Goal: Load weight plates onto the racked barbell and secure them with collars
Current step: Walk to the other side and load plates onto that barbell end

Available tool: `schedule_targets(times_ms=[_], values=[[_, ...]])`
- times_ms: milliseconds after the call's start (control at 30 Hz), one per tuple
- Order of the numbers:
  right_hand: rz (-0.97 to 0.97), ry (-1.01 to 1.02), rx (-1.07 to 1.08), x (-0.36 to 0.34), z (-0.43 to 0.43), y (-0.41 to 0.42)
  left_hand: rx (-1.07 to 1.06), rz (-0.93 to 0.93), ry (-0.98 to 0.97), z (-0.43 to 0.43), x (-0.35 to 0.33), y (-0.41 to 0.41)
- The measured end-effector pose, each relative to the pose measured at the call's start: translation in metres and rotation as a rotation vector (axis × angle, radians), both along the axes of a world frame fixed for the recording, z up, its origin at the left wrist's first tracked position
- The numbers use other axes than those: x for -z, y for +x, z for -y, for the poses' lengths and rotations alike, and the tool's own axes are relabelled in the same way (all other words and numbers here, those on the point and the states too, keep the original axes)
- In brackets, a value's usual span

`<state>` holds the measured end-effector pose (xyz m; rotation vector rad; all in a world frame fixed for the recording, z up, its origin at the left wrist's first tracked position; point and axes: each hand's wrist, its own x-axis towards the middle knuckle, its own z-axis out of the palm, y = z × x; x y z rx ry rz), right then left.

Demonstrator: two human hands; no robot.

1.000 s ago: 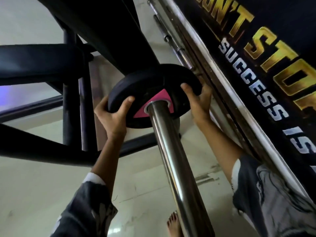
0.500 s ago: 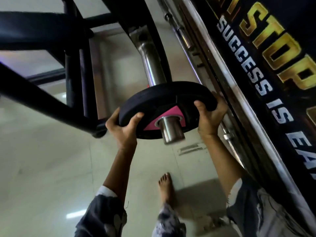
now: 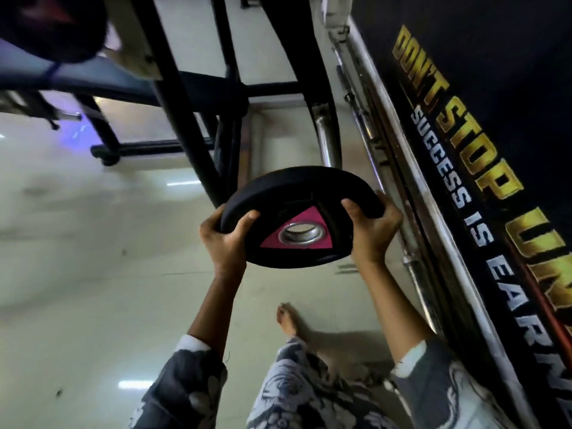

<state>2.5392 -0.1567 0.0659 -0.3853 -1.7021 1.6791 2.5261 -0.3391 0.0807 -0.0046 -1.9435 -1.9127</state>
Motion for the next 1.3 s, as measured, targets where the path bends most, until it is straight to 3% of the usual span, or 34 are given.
schedule_targets(times_ms=[133,367,500,633,933,1300], values=[[-0.055,0.076,-0.114,-0.067,0.074,0.023,-0.170,-0.076,0.032,0.070,-0.071,0.053],[-0.211,0.181,-0.243,-0.141,0.214,0.035,-0.394,-0.158,0.043,0.212,-0.132,0.089],[-0.245,0.219,-0.291,-0.162,0.293,0.021,-0.424,-0.198,0.055,0.292,-0.152,0.082],[-0.247,0.205,-0.200,-0.171,0.363,-0.006,-0.361,-0.200,0.056,0.360,-0.171,0.047],[-0.206,0.172,-0.005,-0.172,0.397,-0.033,-0.029,-0.188,0.106,0.395,-0.164,-0.028],[-0.221,0.166,0.076,-0.172,0.386,-0.165,-0.026,-0.351,-0.057,0.381,-0.169,-0.173]])
